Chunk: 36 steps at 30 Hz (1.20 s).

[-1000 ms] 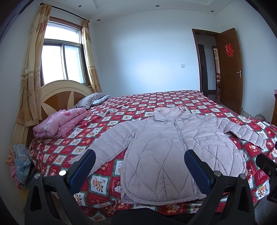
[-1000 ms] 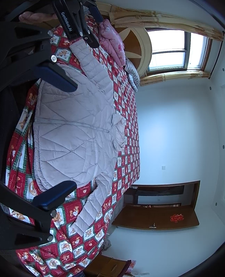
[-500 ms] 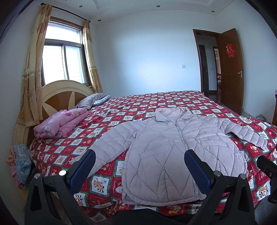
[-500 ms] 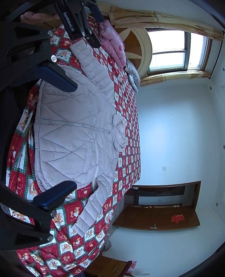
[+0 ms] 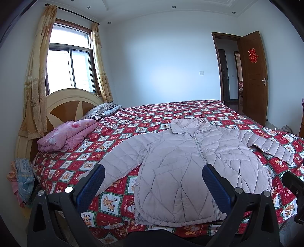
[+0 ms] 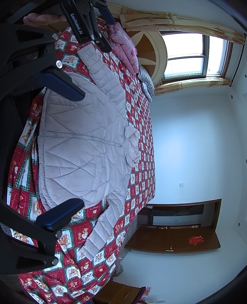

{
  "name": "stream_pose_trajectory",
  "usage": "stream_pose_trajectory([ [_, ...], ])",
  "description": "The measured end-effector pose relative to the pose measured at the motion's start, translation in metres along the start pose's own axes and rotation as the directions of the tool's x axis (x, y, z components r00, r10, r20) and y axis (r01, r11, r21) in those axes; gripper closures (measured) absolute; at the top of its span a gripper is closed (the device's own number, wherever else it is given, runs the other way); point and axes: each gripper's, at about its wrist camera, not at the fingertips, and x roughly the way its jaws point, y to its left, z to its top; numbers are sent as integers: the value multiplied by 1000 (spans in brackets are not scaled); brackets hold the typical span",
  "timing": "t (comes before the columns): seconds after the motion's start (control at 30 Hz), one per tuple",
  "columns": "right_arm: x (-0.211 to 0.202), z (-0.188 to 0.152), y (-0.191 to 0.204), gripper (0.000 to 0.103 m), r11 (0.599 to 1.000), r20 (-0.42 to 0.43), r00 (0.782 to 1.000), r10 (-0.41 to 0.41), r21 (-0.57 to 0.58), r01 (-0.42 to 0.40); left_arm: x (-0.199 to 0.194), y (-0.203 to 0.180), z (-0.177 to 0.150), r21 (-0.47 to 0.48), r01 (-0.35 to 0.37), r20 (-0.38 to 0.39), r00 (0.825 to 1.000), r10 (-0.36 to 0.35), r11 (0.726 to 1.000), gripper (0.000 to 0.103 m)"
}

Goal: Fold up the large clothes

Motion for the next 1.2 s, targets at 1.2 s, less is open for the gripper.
stream_pose_trajectory([
  [1.2,54,-15,-28,0,997,-105,993,-58,39,63,52,6,-4,4,-30,-58,998,30,1000,1],
])
